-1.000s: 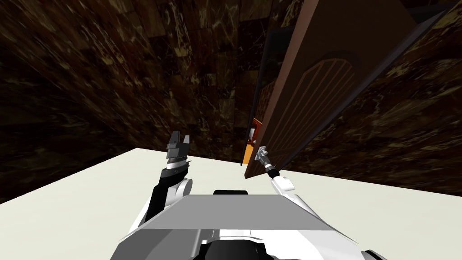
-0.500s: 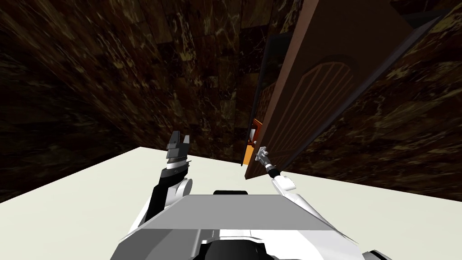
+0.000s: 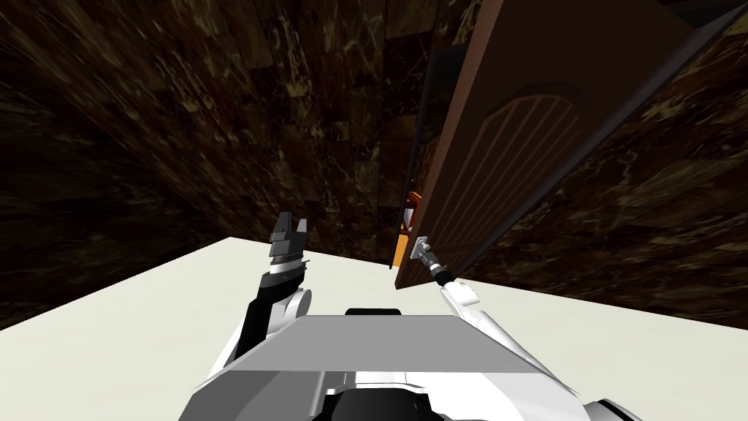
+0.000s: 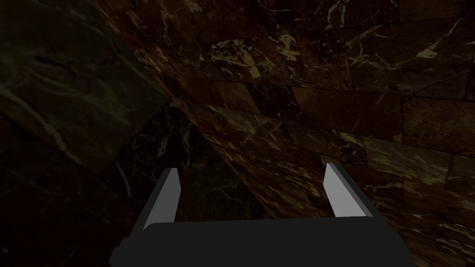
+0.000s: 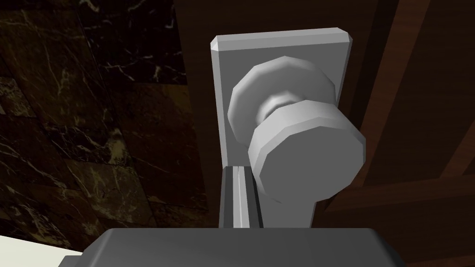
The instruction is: Pull the door open
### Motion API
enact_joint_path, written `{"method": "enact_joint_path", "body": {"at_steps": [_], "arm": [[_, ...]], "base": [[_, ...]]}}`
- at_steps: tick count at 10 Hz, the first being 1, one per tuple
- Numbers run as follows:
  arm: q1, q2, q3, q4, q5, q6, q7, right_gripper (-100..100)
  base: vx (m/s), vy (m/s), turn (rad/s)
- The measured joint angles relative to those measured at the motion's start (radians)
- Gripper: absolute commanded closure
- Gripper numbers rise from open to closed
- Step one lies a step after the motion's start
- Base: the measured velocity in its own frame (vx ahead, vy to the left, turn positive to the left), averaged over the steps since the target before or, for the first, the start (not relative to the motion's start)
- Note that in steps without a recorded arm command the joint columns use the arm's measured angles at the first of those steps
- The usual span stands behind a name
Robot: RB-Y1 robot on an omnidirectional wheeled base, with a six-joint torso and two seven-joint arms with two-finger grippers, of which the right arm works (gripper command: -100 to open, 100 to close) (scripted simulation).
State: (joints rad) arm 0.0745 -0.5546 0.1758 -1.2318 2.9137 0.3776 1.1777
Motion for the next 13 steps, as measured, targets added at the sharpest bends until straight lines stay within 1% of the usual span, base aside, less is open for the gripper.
{"method": "enact_joint_path", "body": {"at_steps": [5, 6, 7, 8, 10, 11, 12, 13], "arm": [[0.001, 0.002, 0.002, 0.002, 0.000, -0.004, 0.000, 100], [0.001, 0.002, 0.002, 0.002, 0.000, -0.004, 0.000, -100], [0.004, 0.004, 0.009, -0.009, 0.012, 0.008, 0.002, -100], [0.007, 0.013, 0.019, -0.015, 0.025, 0.027, 0.005, -100], [0.020, 0.025, 0.037, -0.026, 0.046, 0.046, 0.010, -100], [0.033, 0.028, 0.042, -0.043, 0.059, 0.055, 0.014, -100], [0.034, 0.028, 0.045, -0.047, 0.067, 0.063, 0.016, -100], [0.032, 0.027, 0.049, -0.037, 0.076, 0.083, 0.015, -100]], "base": [[0.000, 0.002, -0.001], [-0.104, -0.043, -0.019], [-0.205, -0.088, 0.038], [-0.200, -0.136, 0.005], [-0.159, -0.141, -0.048], [-0.182, -0.113, -0.051], [-0.179, -0.092, -0.020], [-0.083, -0.027, 0.028]]}}
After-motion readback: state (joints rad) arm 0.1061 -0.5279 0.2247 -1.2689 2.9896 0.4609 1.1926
